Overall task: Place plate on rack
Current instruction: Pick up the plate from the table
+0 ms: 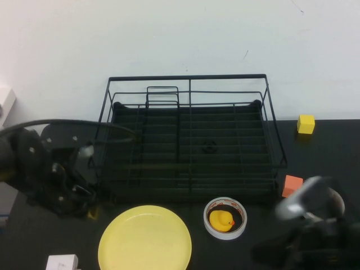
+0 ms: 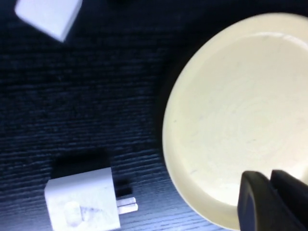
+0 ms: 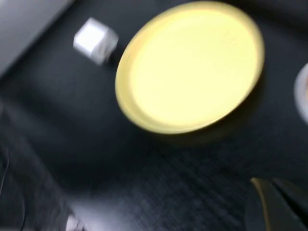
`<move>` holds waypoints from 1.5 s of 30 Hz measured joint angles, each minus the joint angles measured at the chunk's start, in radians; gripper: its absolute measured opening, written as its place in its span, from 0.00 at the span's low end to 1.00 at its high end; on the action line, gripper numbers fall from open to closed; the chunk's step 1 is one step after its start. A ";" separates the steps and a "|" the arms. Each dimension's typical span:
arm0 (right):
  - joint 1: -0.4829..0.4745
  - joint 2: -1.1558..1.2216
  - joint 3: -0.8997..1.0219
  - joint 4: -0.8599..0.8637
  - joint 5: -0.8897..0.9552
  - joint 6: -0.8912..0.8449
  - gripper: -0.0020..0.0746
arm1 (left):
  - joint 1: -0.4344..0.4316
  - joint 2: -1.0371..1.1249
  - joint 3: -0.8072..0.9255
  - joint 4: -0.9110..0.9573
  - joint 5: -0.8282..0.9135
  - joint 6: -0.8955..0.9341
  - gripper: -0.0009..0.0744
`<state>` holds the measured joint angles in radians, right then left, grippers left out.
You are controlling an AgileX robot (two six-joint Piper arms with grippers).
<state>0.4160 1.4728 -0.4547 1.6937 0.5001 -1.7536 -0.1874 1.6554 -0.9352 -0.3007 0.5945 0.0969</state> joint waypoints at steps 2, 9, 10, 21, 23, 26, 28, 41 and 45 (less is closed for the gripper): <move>0.071 0.084 -0.050 0.012 -0.012 0.000 0.02 | 0.000 -0.055 0.000 0.002 0.019 0.000 0.03; 0.149 0.319 -0.244 0.020 0.006 0.078 0.02 | 0.000 -0.272 0.018 0.002 0.068 -0.056 0.01; 0.149 0.349 -0.265 0.023 0.006 0.107 0.02 | 0.000 -0.306 0.028 0.002 0.068 -0.061 0.01; 0.149 0.580 -0.396 0.025 0.040 0.281 0.46 | 0.000 -0.737 0.254 0.002 0.038 -0.106 0.01; 0.149 0.620 -0.416 0.025 0.038 0.329 0.57 | 0.000 -0.795 0.289 0.002 0.017 -0.107 0.01; 0.149 0.675 -0.454 0.026 0.050 0.373 0.63 | 0.000 -0.871 0.339 -0.004 -0.039 -0.109 0.01; 0.149 0.709 -0.484 0.026 0.075 0.390 0.65 | 0.000 -0.927 0.377 -0.006 -0.091 -0.111 0.01; 0.149 0.807 -0.618 0.030 0.084 0.530 0.65 | 0.000 -1.113 0.475 -0.002 -0.211 -0.120 0.01; 0.149 0.809 -0.620 0.030 0.072 0.582 0.65 | 0.000 -1.113 0.475 -0.002 -0.216 -0.120 0.01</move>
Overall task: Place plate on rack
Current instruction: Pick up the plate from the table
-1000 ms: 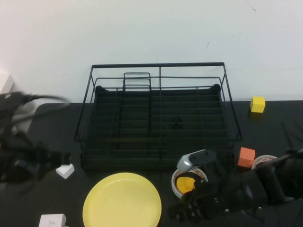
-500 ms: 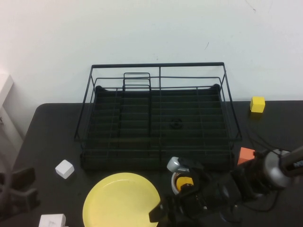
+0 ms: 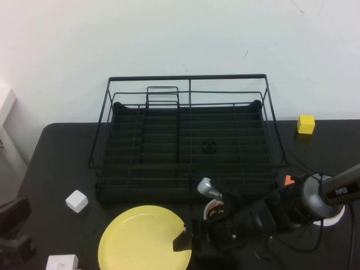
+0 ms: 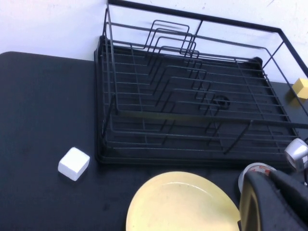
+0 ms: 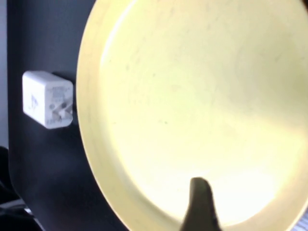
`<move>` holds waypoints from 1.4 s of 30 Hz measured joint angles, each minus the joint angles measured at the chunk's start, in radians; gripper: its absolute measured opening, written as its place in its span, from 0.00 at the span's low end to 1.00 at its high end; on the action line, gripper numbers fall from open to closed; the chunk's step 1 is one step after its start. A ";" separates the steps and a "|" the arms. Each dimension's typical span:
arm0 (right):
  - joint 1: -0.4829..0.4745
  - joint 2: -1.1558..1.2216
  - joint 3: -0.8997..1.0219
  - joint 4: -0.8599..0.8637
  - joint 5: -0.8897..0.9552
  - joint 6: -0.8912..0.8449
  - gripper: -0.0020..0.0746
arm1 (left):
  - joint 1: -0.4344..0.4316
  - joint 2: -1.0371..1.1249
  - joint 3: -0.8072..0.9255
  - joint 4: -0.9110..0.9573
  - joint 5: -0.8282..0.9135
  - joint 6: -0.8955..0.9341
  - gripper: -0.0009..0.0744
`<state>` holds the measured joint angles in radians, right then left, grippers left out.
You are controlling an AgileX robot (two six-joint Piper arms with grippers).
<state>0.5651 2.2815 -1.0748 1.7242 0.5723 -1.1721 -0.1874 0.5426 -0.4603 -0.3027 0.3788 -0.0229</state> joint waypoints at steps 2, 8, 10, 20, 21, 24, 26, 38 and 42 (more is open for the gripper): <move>0.000 0.000 -0.001 0.000 -0.004 0.015 0.65 | 0.000 0.000 0.000 -0.003 0.000 0.000 0.01; 0.000 0.000 -0.001 0.000 0.017 0.091 0.61 | 0.000 0.000 0.000 -0.010 -0.004 0.000 0.01; 0.000 0.000 -0.001 0.000 0.035 0.107 0.60 | 0.000 0.000 0.000 -0.013 -0.004 0.000 0.01; 0.000 0.000 -0.001 0.000 0.107 0.311 0.59 | 0.000 0.000 0.000 -0.038 0.009 0.000 0.01; 0.000 0.000 -0.001 0.000 0.123 0.320 0.59 | 0.000 0.000 0.000 -0.040 0.009 0.000 0.01; 0.000 0.000 -0.001 0.000 0.140 0.322 0.59 | 0.000 0.000 0.000 -0.060 0.009 0.000 0.01; 0.002 0.000 -0.001 0.000 0.140 0.320 0.59 | 0.000 0.000 0.000 -0.082 0.009 0.000 0.01; 0.002 -0.011 -0.001 0.000 0.010 0.311 0.59 | -0.002 0.000 0.000 -0.138 0.011 0.000 0.01; 0.002 -0.011 -0.001 0.000 -0.035 0.311 0.59 | -0.013 0.000 0.000 -0.141 0.013 0.000 0.01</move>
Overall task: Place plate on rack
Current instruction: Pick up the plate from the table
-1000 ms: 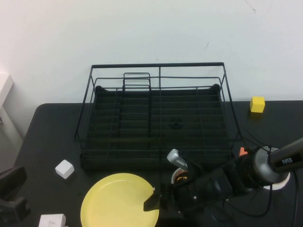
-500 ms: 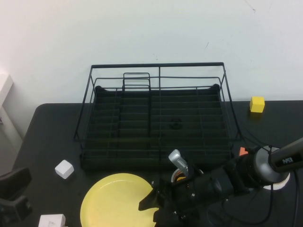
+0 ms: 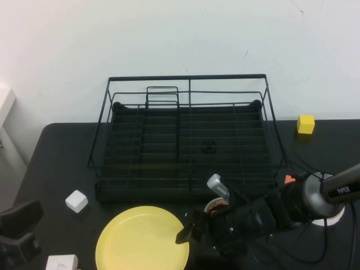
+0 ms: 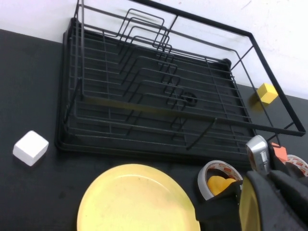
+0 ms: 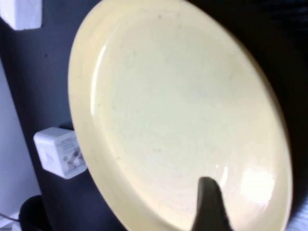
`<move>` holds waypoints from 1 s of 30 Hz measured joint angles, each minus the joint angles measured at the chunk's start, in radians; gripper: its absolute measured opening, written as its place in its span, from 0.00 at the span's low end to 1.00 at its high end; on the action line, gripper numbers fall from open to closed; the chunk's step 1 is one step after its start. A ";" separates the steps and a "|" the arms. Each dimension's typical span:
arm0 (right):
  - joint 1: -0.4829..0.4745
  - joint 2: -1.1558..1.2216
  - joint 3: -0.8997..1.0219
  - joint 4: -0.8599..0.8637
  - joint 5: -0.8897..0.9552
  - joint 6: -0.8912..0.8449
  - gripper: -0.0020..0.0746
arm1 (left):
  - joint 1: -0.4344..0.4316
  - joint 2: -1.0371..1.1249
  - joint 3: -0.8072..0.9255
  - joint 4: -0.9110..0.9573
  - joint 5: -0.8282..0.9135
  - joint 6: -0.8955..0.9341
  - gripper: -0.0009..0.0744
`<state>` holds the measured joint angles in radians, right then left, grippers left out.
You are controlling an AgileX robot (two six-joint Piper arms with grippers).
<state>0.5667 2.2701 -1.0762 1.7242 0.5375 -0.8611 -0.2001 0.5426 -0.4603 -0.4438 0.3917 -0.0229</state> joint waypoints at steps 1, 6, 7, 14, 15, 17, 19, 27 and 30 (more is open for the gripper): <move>0.000 0.000 0.000 0.000 -0.005 0.000 0.59 | -0.002 0.000 0.000 0.000 0.000 0.000 0.01; 0.000 0.007 -0.009 0.000 -0.013 -0.009 0.59 | -0.007 0.000 0.000 -0.007 0.000 0.000 0.01; 0.000 0.012 -0.015 0.000 -0.009 -0.009 0.59 | -0.007 0.000 0.000 -0.017 0.001 0.000 0.01; 0.000 0.054 -0.067 0.000 0.002 -0.012 0.58 | -0.007 0.000 0.000 -0.049 0.001 0.000 0.01; 0.000 0.056 -0.071 0.000 0.003 -0.012 0.58 | -0.007 0.000 0.000 -0.051 0.001 0.000 0.01; 0.000 0.062 -0.076 0.000 0.005 -0.013 0.54 | -0.007 0.000 0.000 -0.059 0.001 0.000 0.01; 0.000 0.070 -0.076 0.000 0.005 -0.019 0.48 | -0.007 0.000 0.000 -0.077 0.001 0.000 0.01; 0.000 0.102 -0.079 0.000 0.017 -0.047 0.12 | -0.007 0.000 0.000 -0.101 0.008 0.004 0.01; 0.000 0.108 -0.080 0.002 0.015 -0.073 0.06 | -0.007 0.000 0.000 -0.101 0.008 0.011 0.01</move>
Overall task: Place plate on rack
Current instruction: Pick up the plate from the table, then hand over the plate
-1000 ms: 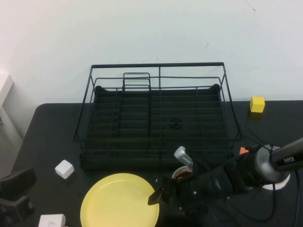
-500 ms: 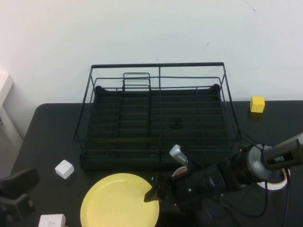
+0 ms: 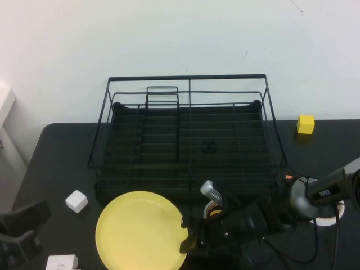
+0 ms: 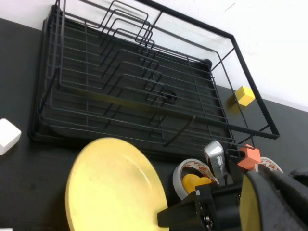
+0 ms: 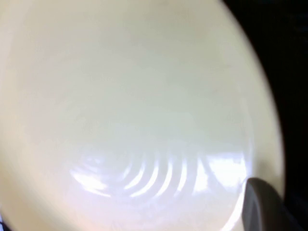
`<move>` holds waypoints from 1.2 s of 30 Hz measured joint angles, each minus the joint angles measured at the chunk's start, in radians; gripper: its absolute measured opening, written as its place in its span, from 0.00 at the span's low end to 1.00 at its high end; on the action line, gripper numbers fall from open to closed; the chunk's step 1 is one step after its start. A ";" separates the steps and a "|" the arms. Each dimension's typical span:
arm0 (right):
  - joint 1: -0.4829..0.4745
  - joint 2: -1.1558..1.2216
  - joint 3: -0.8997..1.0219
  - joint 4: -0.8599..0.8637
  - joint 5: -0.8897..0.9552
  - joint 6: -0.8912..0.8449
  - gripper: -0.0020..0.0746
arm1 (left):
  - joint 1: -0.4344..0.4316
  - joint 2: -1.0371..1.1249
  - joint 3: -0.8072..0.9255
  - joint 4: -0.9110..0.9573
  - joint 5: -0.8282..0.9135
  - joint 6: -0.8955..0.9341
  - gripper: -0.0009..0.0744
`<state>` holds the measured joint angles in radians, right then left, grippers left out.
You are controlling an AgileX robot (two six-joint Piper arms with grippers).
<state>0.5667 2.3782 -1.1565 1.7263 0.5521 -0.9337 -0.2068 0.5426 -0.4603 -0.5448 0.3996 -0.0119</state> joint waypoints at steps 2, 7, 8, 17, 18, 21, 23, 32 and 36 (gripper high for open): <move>0.000 0.001 0.000 0.000 0.002 -0.028 0.04 | 0.000 0.000 0.000 0.000 0.002 0.000 0.01; 0.002 -0.020 0.000 0.000 -0.023 -0.128 0.04 | 0.000 0.000 0.009 0.000 0.002 0.012 0.01; 0.003 -0.035 0.000 0.000 -0.026 -0.145 0.04 | 0.000 0.000 0.013 0.000 0.002 0.012 0.01; 0.044 -0.242 0.000 -0.008 -0.017 -0.235 0.04 | 0.000 0.000 0.019 0.000 0.059 0.099 0.11; 0.054 -0.260 0.000 -0.015 -0.017 -0.239 0.04 | 0.000 0.000 0.019 0.000 0.067 0.104 0.15; 0.080 -0.294 0.000 -0.034 -0.017 -0.247 0.04 | 0.000 0.000 0.019 0.011 0.085 0.111 0.35; 0.094 -0.307 0.000 -0.041 -0.015 -0.247 0.04 | 0.000 0.006 0.019 0.039 0.088 0.100 0.47; 0.100 -0.353 0.006 -0.074 -0.043 -0.279 0.04 | 0.000 0.014 0.029 0.378 0.079 -0.262 0.59; 0.100 -0.387 0.006 -0.083 -0.019 -0.318 0.04 | 0.000 0.021 0.029 0.558 0.096 -0.472 0.59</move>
<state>0.6670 1.9912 -1.1506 1.6431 0.5332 -1.2520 -0.2068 0.5636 -0.4311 0.0136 0.4958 -0.4837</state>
